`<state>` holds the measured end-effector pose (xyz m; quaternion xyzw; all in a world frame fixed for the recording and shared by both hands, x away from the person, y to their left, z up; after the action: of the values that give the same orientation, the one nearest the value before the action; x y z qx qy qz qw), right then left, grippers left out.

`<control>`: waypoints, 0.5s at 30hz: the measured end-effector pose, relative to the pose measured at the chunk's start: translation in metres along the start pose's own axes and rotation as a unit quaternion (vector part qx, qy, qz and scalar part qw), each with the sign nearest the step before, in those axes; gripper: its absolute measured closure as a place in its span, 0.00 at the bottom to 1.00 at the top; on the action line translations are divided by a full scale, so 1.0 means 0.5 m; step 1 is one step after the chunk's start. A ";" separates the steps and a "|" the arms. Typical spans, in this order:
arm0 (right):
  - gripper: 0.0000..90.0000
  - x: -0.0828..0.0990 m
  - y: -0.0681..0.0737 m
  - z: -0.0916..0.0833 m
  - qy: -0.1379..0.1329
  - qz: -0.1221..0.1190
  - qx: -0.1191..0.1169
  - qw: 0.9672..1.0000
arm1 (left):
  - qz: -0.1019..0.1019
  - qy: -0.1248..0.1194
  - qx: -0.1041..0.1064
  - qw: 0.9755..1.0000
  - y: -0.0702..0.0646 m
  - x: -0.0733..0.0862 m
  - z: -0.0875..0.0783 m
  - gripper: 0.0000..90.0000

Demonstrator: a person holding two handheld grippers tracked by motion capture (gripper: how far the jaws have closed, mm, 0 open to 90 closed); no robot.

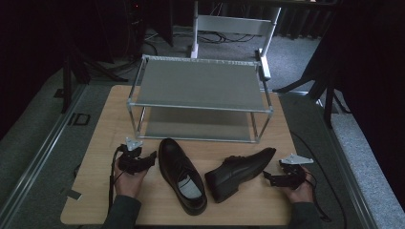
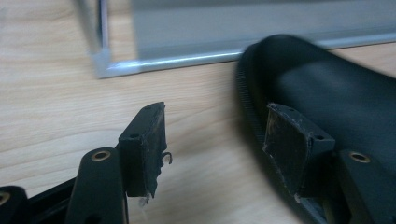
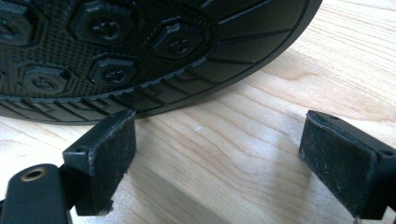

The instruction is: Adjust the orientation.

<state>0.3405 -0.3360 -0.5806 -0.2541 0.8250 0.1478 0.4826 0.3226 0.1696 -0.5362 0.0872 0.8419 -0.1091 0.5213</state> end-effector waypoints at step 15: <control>0.12 0.000 0.000 0.000 0.000 0.000 0.000 1.000 | 0.024 -0.017 0.070 0.997 -0.094 -0.028 -0.074 0.42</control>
<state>0.3405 -0.3360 -0.5806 -0.2543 0.8250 0.1478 0.4825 0.2845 0.1342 -0.5033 0.1422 0.8211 -0.1566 0.5302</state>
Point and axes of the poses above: each handheld gripper's, and its own axes: z roughly forward along the jaws, x roughly out of its underside, y roughly to its left, the point moved 3 cm from there along z, roughly forward along the jaws, and after that the axes turned 15 degrees about -y, right-handed, at the moved point
